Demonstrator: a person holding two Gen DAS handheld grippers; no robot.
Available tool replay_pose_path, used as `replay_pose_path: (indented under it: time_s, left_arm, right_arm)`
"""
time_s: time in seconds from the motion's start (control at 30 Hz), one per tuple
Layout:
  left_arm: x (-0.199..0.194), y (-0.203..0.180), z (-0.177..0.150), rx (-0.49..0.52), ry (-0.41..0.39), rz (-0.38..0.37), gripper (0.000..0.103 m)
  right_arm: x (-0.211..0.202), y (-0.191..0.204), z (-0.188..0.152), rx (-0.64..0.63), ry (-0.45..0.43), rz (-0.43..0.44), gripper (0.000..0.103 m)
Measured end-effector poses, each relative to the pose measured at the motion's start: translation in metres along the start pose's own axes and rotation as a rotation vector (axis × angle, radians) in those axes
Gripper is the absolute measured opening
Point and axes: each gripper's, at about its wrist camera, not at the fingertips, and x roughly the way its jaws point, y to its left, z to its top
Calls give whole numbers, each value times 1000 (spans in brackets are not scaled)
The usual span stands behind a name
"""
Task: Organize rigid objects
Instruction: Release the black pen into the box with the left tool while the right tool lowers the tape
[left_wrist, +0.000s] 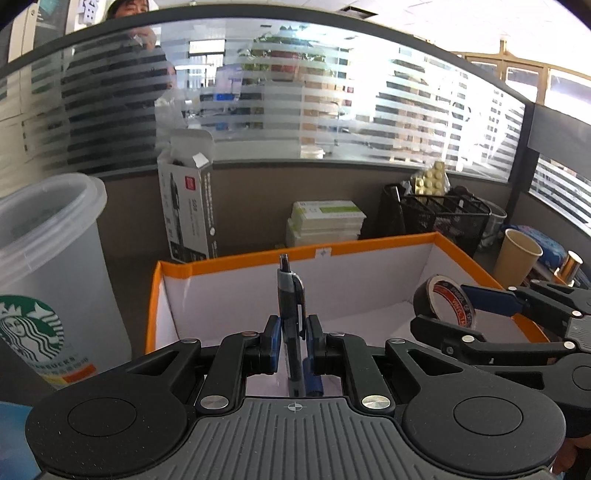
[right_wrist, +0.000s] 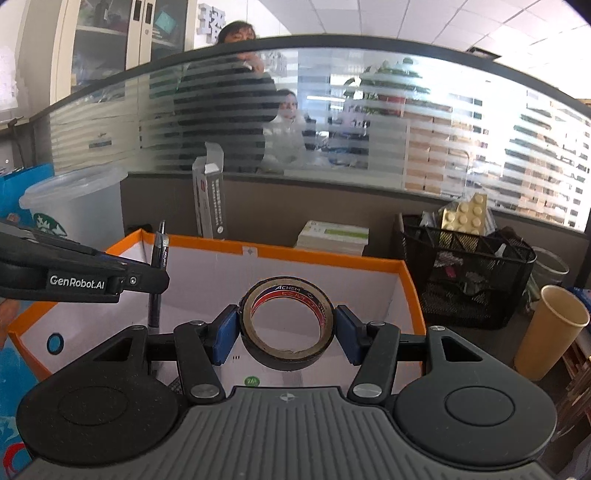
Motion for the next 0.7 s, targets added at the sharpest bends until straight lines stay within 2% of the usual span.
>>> replay_pose_path:
  time_s: [0.7]
  left_arm:
    - [8,4,3,-12,2,28,13]
  right_arm:
    - [12,-3,-9,4,83,-5,53]
